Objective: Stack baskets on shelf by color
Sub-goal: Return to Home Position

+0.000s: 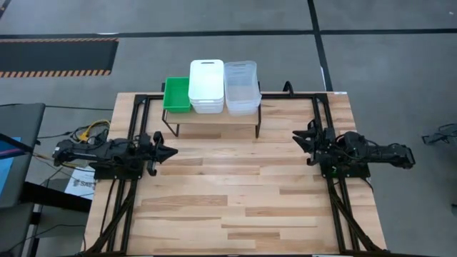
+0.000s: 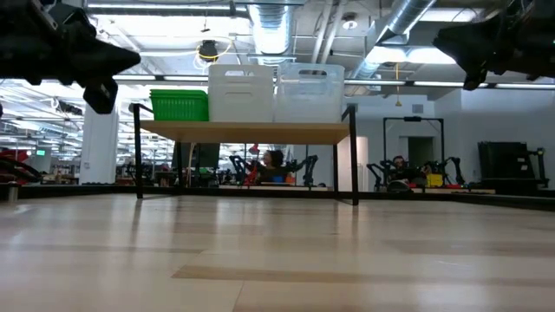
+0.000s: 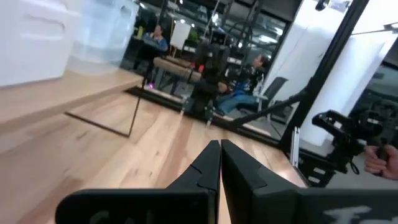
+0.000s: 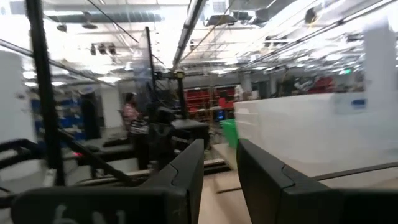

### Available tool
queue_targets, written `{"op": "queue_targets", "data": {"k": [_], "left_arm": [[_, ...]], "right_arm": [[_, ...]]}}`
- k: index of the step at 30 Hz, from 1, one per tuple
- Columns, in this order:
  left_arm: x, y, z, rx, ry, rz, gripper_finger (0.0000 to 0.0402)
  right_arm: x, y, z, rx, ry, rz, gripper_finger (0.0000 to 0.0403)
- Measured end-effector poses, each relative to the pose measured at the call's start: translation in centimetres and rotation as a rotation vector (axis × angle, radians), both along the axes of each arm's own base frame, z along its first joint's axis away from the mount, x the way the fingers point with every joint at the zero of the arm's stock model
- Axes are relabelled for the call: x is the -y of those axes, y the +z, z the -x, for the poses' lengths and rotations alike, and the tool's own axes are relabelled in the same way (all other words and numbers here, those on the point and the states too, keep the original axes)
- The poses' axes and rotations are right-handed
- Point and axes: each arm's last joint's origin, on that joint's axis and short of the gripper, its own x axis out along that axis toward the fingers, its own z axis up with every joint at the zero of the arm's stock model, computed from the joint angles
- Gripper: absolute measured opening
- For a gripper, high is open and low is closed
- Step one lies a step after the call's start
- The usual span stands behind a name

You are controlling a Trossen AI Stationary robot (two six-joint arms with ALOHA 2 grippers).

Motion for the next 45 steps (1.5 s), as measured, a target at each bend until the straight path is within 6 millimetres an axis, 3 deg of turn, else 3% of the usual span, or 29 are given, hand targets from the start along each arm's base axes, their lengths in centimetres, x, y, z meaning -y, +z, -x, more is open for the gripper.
{"op": "queue_targets", "data": {"k": [9, 16, 28, 34, 37, 40, 45], "left_arm": [[-0.1, 0.0, 0.0, 0.003, 0.038, -0.045, 0.0], [-0.1, 0.0, 0.0, 0.001, 0.055, -0.047, 0.0], [-0.2, 0.0, 0.0, 0.001, 0.062, -0.035, 0.0], [-0.3, 0.0, 0.0, 0.003, 0.099, -0.036, 0.0], [-0.3, 0.0, 0.0, 0.005, 0.106, -0.035, 0.0], [-0.3, 0.0, 0.0, 0.005, 0.106, -0.035, 0.0], [-0.3, 0.0, 0.0, 0.006, 0.105, -0.028, 0.0]], "right_arm": [[0.6, -0.5, -0.1, -0.072, -0.08, 0.047, 0.012], [0.9, -2.6, -0.4, -0.248, -0.066, -0.136, 0.012], [1.1, -2.6, -0.4, -0.242, -0.074, -0.135, 0.012], [0.4, -2.2, -0.5, -0.21, 0.094, -0.101, 0.012], [0.1, -1.1, -0.3, -0.106, 0.124, -0.017, 0.012], [-0.2, -1.2, -0.4, -0.131, 0.142, 0.085, 0.012], [-0.2, -1.9, -0.5, -0.199, 0.12, 0.029, 0.012]]}}
